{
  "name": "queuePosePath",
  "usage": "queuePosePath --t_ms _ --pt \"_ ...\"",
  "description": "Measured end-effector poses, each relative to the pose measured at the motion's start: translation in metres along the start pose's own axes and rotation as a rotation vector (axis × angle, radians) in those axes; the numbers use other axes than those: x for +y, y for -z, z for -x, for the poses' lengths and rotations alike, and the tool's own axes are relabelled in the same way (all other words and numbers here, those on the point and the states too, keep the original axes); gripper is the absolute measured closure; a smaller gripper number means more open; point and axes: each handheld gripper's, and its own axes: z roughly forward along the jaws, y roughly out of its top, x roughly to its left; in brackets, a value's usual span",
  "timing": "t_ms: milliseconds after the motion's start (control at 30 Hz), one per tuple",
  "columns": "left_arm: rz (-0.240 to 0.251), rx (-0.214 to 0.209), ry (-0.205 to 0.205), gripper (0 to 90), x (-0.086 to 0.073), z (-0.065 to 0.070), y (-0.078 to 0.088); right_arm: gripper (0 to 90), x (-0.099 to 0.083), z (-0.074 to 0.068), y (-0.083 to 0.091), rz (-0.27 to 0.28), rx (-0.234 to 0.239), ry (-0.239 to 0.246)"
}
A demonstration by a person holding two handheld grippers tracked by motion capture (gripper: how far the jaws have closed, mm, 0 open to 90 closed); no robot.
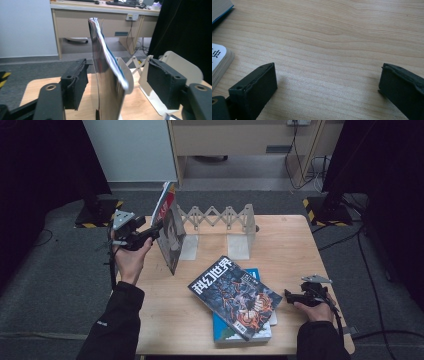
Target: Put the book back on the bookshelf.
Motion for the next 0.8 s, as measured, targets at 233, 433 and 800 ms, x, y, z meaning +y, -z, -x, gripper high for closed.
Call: queuePosePath --t_ms 233,433,800 --pt "-0.003 -0.042 0.016 26.6 -0.028 -0.006 0.020 1.6 0.000 0.000 0.000 0.000 -0.001 0.001" --pt "-0.038 -0.062 0.040 24.0 -0.055 -0.008 0.030 1.4 0.000 0.000 0.000 -0.002 -0.002 0.004" --pt "-0.155 -0.110 0.046 23.7 -0.105 0.003 0.022 0.7 0.001 0.000 -0.001 -0.006 -0.001 0.006"
